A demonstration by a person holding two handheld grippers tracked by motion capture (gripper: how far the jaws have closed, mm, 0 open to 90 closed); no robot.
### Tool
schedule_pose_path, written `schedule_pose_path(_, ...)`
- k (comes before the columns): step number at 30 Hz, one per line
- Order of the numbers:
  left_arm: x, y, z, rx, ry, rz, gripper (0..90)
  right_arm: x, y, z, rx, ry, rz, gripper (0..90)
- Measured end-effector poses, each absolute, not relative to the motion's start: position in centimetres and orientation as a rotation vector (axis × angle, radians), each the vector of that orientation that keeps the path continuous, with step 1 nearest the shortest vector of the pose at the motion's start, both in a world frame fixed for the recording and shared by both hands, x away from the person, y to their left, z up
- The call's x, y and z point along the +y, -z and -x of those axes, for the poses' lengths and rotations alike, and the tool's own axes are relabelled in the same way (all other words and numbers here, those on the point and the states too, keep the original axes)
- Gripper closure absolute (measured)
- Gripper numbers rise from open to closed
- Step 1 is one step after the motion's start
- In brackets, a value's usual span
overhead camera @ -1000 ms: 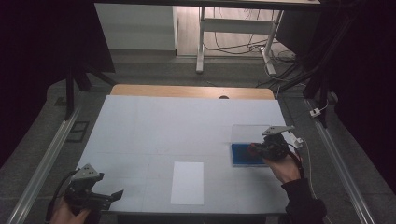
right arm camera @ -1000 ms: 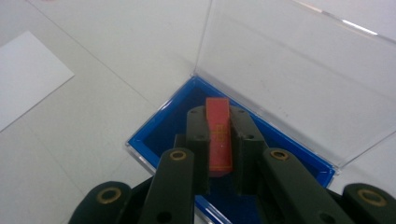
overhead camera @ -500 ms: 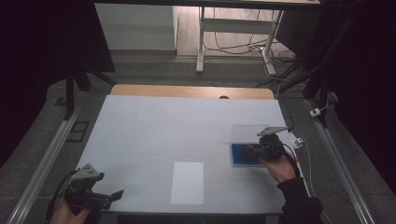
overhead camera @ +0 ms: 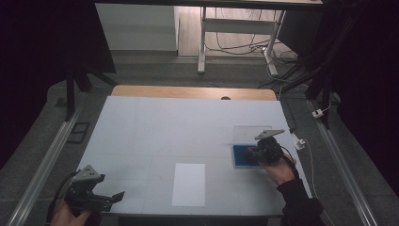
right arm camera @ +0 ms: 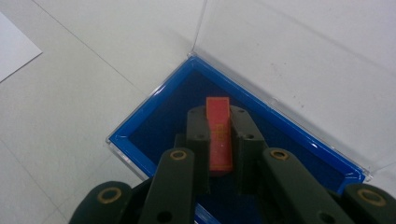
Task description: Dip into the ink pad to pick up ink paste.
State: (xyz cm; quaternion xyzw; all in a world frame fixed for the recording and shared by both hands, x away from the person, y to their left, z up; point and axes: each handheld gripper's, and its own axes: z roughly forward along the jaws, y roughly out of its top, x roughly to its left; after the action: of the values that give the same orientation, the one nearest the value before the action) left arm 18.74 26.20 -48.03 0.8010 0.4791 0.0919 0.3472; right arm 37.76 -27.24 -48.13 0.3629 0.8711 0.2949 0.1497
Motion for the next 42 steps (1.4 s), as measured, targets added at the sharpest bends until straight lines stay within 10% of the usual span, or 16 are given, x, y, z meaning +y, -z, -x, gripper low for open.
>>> schedule_pose_path(42,26.2,48.1,-18.9,1.254,-0.230,-2.076,2.2,-27.4,47.9,-37.4,2.457,-0.921,-1.066,79.8)
